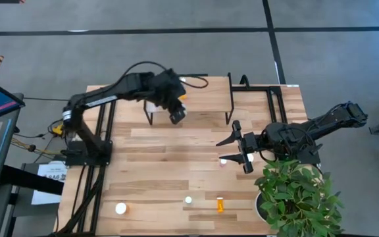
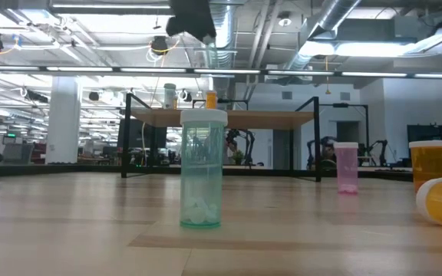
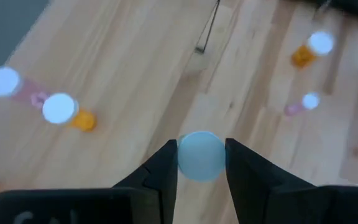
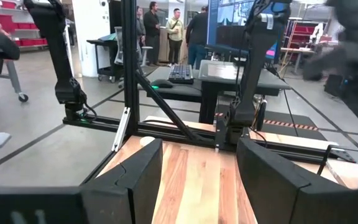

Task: Pick and place medicine bottles onto shelf by color
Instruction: Put the left blue pill bottle on the shelf

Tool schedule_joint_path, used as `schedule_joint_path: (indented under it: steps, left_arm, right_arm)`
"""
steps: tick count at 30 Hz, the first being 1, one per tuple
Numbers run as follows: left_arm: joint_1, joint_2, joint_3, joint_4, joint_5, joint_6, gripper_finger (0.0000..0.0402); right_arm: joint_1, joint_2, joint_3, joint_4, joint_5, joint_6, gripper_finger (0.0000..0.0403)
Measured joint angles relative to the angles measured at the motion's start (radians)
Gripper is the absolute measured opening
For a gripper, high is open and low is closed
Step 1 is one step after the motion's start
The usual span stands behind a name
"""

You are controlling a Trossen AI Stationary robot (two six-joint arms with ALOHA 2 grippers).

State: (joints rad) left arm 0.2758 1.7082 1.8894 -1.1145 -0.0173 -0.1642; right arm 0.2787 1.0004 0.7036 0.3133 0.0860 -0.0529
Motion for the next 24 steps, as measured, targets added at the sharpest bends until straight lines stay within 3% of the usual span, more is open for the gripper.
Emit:
schedule_joint_path:
  steps: [10,24]
  left_arm:
    - [0.1,0.122,0.061,-0.057,0.006,0.075,0.0099]
    - [0.162,0.129,0.051,-0.014,0.04,0.074,0.0099]
  right_arm:
    - [0.0,0.0,0.0,-0.029,0.0,0.003,0.023]
    - [0.0,0.0,0.0,-0.034,0.0,0.011,0.023]
